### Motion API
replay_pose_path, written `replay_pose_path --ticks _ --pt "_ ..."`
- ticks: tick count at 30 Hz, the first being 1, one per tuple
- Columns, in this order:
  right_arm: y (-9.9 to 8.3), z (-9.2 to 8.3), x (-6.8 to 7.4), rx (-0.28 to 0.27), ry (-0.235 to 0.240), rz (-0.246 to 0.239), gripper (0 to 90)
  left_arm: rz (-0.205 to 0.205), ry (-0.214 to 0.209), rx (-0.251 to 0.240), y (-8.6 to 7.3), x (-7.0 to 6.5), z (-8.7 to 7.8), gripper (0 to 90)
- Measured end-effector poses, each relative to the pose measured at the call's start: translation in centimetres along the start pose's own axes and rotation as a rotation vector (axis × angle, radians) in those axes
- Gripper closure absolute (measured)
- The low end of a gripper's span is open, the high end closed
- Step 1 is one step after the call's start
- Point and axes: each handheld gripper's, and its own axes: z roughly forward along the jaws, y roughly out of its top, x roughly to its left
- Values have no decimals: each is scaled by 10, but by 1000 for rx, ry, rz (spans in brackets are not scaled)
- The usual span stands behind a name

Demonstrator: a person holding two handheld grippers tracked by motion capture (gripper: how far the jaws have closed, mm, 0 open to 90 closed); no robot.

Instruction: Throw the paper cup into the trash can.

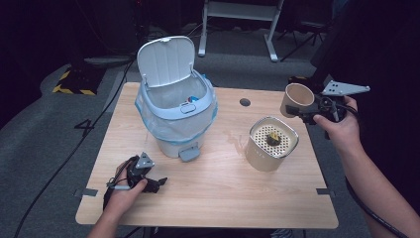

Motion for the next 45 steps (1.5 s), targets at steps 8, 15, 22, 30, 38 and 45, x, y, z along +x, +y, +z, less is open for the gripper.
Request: replay_pose_path --ticks 8,15,22,30,38,45 --pt "24 16 2 0 51 -33 319 2 -2 -1 0 0 0 90" --pt "41 34 4 -5 83 -49 317 9 -4 1 1 1 0 89" --pt "58 46 5 -21 112 -44 316 9 -4 1 1 1 0 89" --pt "79 55 8 -62 145 -49 316 6 -5 0 1 1 1 89" --pt "102 70 14 -68 181 -82 315 6 -5 0 1 1 1 89" --pt "117 91 25 -84 220 -100 313 9 -4 3 2 1 2 84"
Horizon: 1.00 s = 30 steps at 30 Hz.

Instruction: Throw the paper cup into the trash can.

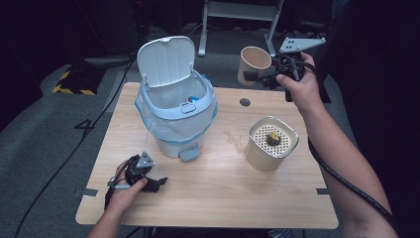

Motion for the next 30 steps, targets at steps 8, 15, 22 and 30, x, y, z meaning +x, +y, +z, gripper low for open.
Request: replay_pose_path --ticks 8,15,22,30 --pt "7 30 6 -8 59 -8 313 0 -2 2 0 0 0 83" --pt "14 58 11 -34 104 -3 309 -4 -1 0 0 0 0 83" --pt "18 82 20 -37 138 -9 309 -5 0 -1 0 0 0 83" --pt "16 110 29 -6 169 -19 306 -6 4 0 2 0 2 78"
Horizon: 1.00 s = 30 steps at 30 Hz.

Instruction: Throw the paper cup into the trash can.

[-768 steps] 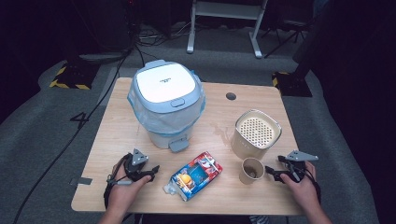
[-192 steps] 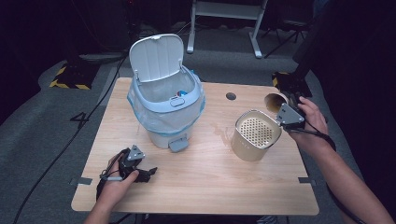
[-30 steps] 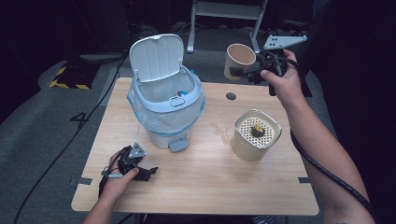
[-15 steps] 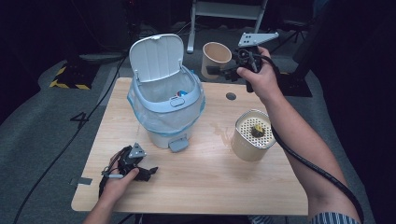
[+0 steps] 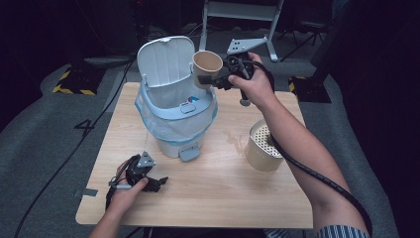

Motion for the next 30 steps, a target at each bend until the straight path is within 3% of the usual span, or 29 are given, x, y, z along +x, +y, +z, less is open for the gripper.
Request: replay_pose_path --ticks 7,14,20,22,24,27,29,30 --pt "-10 21 0 30 6 15 303 1 -1 3 1 0 1 78" --pt "-13 31 0 29 -9 35 300 1 0 3 1 0 1 78" --pt "-15 40 3 59 -11 28 298 1 0 3 1 0 1 78" --pt "-13 43 3 67 -14 28 232 1 0 3 1 0 1 78" --pt "-12 46 3 65 -46 36 90 0 1 2 1 0 1 78" --pt "-8 49 3 41 -74 42 198 1 0 2 1 0 1 78" --pt "-6 49 5 27 -78 34 119 1 0 2 1 0 1 78" --pt "-5 48 6 22 -69 28 122 2 0 3 1 0 1 78"
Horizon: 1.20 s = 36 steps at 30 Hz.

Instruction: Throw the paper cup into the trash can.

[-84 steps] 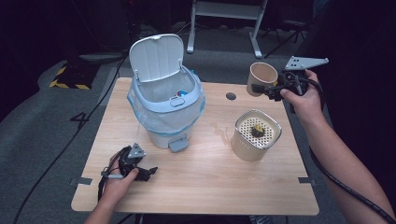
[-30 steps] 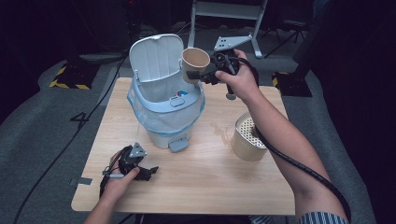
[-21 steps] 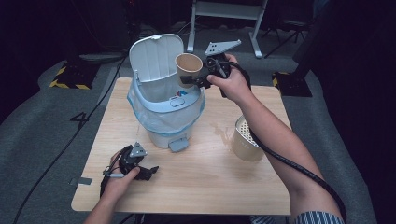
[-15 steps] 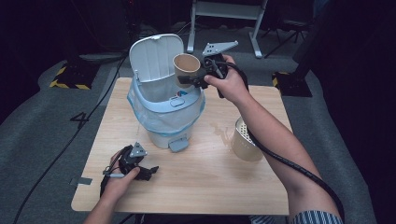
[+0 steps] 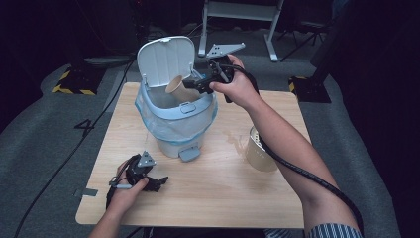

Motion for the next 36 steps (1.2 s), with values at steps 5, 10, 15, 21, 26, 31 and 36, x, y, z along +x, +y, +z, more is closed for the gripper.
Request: replay_pose_path --ticks 5,10,15,21,26,31,36 --pt "4 -9 4 -4 24 -32 164 0 0 0 0 0 0 78" --pt "7 -26 3 -8 22 -54 155 0 0 0 0 0 0 78" --pt "6 -49 3 0 5 -61 156 -1 -1 0 0 0 0 78" --pt "0 -80 1 18 -30 -50 158 -2 -1 0 0 0 0 78" --pt "-7 -102 2 26 -52 -42 159 7 -4 0 0 1 0 78" --pt "-18 -123 3 61 -86 -22 162 10 -5 1 -1 3 -1 78" --pt "-29 -142 8 65 -94 -1 179 18 -12 1 -3 6 -3 78"
